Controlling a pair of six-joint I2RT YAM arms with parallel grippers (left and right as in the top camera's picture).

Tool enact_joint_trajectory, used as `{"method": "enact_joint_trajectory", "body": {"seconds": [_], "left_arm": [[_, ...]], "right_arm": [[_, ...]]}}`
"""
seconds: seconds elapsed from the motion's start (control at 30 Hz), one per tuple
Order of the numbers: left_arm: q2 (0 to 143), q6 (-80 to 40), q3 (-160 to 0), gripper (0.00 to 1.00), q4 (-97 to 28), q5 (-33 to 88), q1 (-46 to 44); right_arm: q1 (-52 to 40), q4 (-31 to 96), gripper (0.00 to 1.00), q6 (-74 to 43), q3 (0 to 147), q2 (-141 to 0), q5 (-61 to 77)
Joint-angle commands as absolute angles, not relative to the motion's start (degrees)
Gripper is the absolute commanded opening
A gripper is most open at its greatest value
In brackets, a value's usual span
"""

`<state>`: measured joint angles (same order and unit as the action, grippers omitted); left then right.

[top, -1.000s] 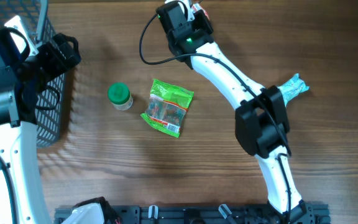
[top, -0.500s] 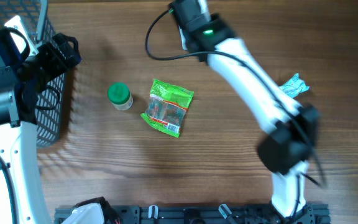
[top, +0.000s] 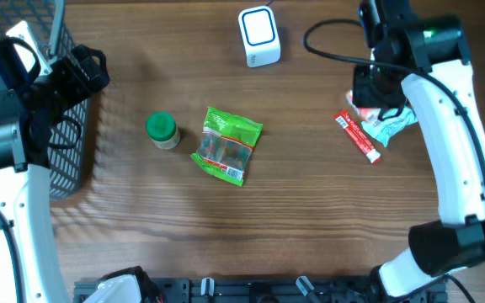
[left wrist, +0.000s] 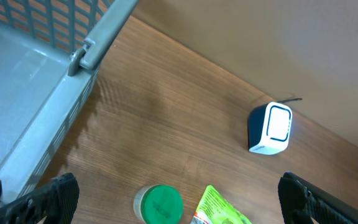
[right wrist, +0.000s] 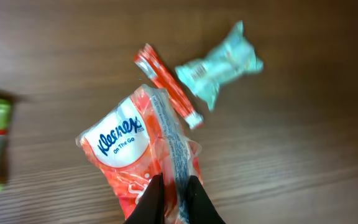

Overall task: Scan the item barcode
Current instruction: 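Drop the Kleenex packet on the right beside the red packet, then grasp the green snack bag mid-table with the right gripper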

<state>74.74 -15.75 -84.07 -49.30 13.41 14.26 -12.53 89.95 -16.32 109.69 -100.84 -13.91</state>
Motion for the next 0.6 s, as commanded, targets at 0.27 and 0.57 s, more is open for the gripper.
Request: {"method": "enact_joint_trajectory", "body": {"seconds": [0.27,0.57], "left_arm": [[74.8,-15.8,-84.6,1.0,-49.2,13.7,14.5],[74.8,-15.8,-84.6,1.0,-49.2,13.7,14.5]], "right_arm": [[-10.4,66.5,0.07,-18.5,77.6,-101.8,-13.3],[-10.4,51.9,0.67,-18.0,67.9,-101.6,-13.6]]}}
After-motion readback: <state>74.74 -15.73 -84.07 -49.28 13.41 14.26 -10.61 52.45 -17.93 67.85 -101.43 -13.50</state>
